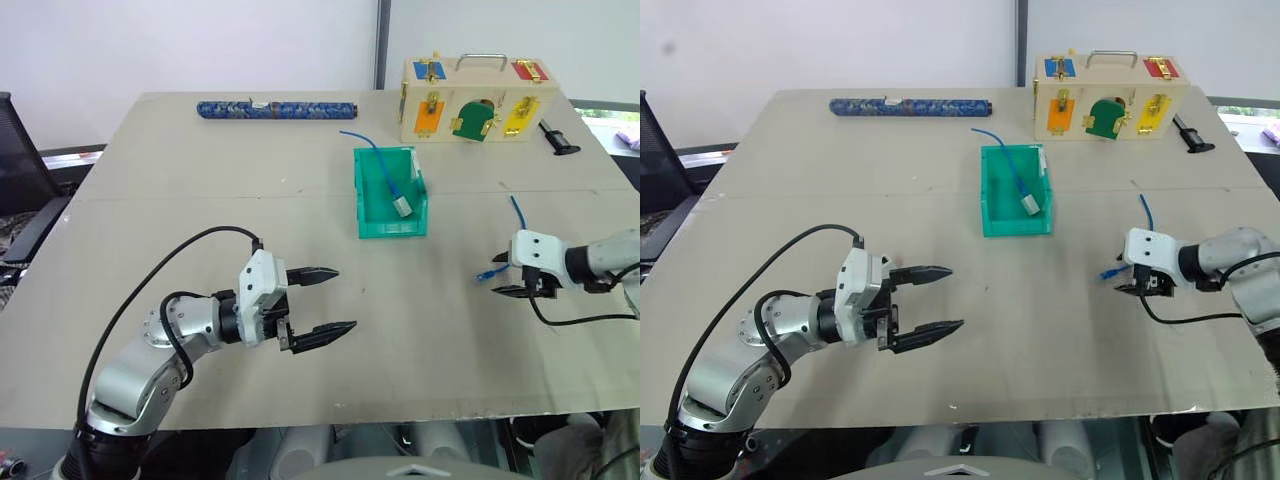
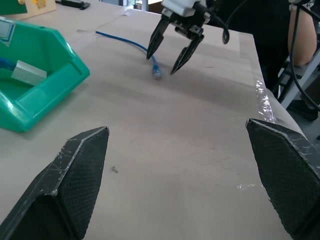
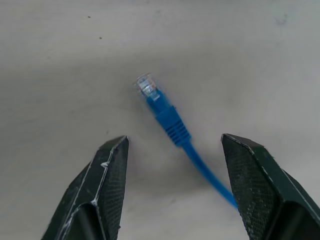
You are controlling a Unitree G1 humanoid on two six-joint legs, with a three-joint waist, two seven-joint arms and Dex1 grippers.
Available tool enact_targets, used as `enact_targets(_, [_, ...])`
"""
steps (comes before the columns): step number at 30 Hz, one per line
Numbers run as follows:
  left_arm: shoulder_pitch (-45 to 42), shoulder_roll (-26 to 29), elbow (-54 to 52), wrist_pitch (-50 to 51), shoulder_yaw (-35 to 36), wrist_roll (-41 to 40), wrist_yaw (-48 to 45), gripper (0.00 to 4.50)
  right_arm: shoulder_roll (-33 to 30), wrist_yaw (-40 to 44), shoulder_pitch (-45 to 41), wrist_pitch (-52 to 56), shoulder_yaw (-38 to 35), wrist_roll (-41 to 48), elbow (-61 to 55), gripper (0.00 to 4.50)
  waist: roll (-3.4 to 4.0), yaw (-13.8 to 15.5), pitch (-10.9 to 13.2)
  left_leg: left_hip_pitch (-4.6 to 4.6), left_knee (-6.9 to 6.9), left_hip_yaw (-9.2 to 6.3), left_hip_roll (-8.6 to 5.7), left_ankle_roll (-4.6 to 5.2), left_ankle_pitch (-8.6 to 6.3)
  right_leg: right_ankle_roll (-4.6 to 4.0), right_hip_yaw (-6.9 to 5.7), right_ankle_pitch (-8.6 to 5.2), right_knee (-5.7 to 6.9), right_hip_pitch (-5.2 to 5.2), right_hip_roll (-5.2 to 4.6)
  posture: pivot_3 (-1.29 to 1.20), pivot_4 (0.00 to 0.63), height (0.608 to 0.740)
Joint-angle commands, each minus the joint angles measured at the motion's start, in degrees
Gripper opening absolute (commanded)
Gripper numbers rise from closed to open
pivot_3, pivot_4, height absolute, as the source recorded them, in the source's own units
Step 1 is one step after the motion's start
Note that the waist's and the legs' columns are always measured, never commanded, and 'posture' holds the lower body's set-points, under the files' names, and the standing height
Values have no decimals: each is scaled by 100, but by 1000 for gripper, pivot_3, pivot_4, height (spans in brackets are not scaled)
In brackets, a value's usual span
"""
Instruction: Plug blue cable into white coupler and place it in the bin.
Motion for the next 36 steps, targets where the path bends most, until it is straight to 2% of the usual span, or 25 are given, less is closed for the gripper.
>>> enact_targets(1, [25,-10,-259,-119,118,-2,77,4500,252,165,-369,-233,229,-250,436,2068,-2,-16,0,1,1,4,0,0,0,0,4,1,0,1,0,0,150,740])
enact_targets(5, [65,-4,-254,-155,134,23,121,4500,390,384,-529,-234,284,-295,573,279,-4,-17,-1,7,2,5,0,0,0,-1,7,1,4,3,1,0,150,740])
enact_targets(6, [86,-1,-251,-175,136,33,128,4500,411,436,-541,-208,283,-292,549,65,-4,-19,-1,9,3,5,0,0,0,-1,7,1,5,4,2,0,150,740])
enact_targets(10, [158,-19,-178,-264,109,130,177,4500,479,628,-477,342,232,-97,-91,65,-4,-28,-1,10,3,4,1,0,0,-1,9,2,8,4,3,0,150,740])
enact_targets(14, [146,-128,18,-539,93,456,327,4500,595,649,-373,1790,387,-5,-1500,65,3,-3,3,4,-1,-11,4,0,0,-1,10,2,9,-6,3,0,150,740])
enact_targets(18, [84,-141,245,-682,-41,793,369,4500,1028,339,-533,3056,887,-227,-2456,65,2,7,2,-2,-1,-29,0,-1,0,-1,9,3,9,-12,0,0,150,740])
enact_targets(22, [-33,-108,411,-701,-129,953,337,4500,1774,-142,-857,3406,1521,-607,-2396,65,2,7,2,-3,0,-34,-5,-1,0,0,4,3,9,-12,-1,0,150,740])
enact_targets(29, [-165,-26,618,-725,-338,1234,154,4500,2201,-304,-1158,3152,1885,-762,-1923,65,0,-5,0,-1,0,-38,-9,-2,0,0,0,3,10,-12,0,0,150,740])
enact_targets(30, [-212,-35,673,-736,-389,1275,132,4500,2198,-248,-1145,3177,1884,-711,-1931,760,0,-14,0,1,-1,-38,-9,-2,0,0,0,3,10,-11,0,0,150,740])
enact_targets(32, [-369,-58,813,-690,-523,1396,126,4500,2148,-196,-1054,3186,1816,-616,-2030,1613,0,-12,-1,2,-1,-38,-8,-2,0,0,0,3,13,-11,1,0,150,740])
enact_targets(34, [-522,-111,918,-608,-612,1418,114,4500,2153,-289,-929,3264,1585,-470,-2197,2125,0,1,-1,1,-1,-40,-9,-2,0,0,-4,3,13,-11,2,0,150,740])
enact_targets(36, [-635,-140,983,-543,-694,1439,117,4500,2181,-374,-747,3395,1240,-206,-2467,3001,0,2,-1,-3,-1,-44,-9,-2,0,-1,-11,3,12,-11,2,0,150,740])
